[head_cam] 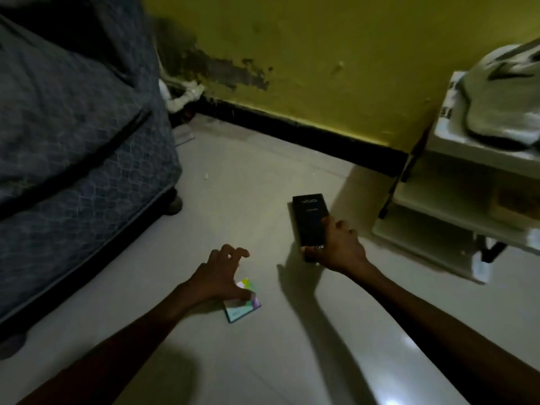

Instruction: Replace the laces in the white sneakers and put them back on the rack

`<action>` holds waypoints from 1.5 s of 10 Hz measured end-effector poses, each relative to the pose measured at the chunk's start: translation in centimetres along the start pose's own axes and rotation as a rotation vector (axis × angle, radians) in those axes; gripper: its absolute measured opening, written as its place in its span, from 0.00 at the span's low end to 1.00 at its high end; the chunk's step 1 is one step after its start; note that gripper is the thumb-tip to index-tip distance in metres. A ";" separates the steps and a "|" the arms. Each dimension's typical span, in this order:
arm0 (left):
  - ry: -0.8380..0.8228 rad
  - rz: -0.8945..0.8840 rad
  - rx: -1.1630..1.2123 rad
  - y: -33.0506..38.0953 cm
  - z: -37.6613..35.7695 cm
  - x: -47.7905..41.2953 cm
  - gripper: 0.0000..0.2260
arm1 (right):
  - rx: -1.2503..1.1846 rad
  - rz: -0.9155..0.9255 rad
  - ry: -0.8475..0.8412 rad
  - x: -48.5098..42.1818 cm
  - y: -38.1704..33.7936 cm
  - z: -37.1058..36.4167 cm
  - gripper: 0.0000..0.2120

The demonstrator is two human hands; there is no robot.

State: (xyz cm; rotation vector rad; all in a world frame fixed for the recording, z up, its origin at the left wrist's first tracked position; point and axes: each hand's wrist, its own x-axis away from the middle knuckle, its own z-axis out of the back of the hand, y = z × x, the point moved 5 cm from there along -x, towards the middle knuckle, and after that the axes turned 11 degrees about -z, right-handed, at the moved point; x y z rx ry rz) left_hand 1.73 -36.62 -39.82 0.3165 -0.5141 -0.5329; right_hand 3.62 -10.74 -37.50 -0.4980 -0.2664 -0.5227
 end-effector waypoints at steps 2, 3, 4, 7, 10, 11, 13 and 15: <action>0.031 0.023 -0.108 -3.2 -6.5 0.3 0.49 | 0.118 -0.183 0.041 -5.0 -0.4 -4.8 0.53; 0.129 -0.061 -0.168 -1.9 -7.7 0.4 0.41 | 0.074 -0.214 0.060 -6.2 -0.1 -6.1 0.53; 0.134 -0.103 -0.179 -0.6 -7.0 -0.2 0.31 | 0.037 -0.199 0.090 -6.8 0.1 -6.4 0.51; 0.134 -0.020 -0.008 2.5 4.2 0.7 0.22 | -0.054 -0.070 0.046 -1.0 -3.9 3.7 0.41; 0.077 -0.067 0.013 15.9 29.3 5.8 0.25 | -0.173 -0.128 0.069 9.8 -13.0 28.1 0.37; 0.070 -0.119 0.008 22.3 39.5 8.0 0.23 | -0.216 -0.216 0.084 13.9 -16.0 38.3 0.36; 0.074 -0.171 -0.011 34.6 59.0 10.8 0.23 | -0.214 -0.331 0.194 20.9 -21.5 59.1 0.36; 0.095 -0.286 0.005 46.4 70.5 9.2 0.23 | -0.286 -0.433 0.385 23.5 -20.8 74.5 0.33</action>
